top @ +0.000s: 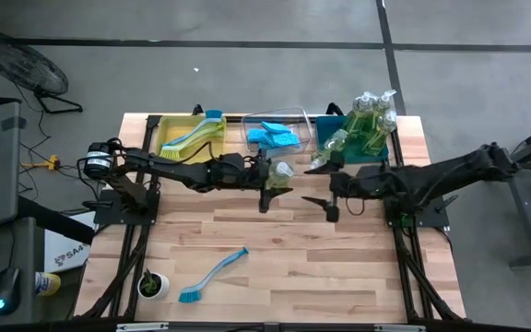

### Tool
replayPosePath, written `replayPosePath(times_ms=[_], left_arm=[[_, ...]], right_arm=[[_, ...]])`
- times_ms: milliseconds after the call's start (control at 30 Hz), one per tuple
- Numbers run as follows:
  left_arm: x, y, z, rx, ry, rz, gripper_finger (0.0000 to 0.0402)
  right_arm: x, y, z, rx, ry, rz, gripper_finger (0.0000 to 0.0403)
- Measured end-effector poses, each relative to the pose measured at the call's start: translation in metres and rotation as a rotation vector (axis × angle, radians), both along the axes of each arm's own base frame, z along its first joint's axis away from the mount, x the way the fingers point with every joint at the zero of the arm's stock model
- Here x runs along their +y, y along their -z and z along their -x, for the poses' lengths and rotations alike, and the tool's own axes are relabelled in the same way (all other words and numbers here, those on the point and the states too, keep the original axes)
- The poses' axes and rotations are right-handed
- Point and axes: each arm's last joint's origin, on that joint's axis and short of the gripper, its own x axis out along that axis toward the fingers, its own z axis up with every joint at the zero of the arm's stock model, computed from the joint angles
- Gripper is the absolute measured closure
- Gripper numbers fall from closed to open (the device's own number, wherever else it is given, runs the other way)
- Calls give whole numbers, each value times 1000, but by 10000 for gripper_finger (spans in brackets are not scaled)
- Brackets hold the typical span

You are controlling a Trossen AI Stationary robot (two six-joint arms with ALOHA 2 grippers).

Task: Pick & Place Kitchen Sink Supplies
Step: Put the dish soap into the blue bin

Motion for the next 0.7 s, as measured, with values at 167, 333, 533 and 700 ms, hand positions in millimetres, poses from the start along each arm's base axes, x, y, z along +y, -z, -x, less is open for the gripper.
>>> replayPosePath(times_ms=[167, 333, 533, 700], left_arm=[[0, -1, 0, -6, -2, 0, 162], [0, 0, 0, -1, -1, 0, 162], [0, 0, 0, 4, -1, -4, 162], [0, 0, 0, 4, 0, -9, 162]], right_arm=[[0, -44, 2, 158, -17, 22, 78], [0, -77, -6, 302, -14, 46, 62], [4, -99, -30, 440, -25, 88, 35], [5, -110, -55, 523, -13, 110, 17]])
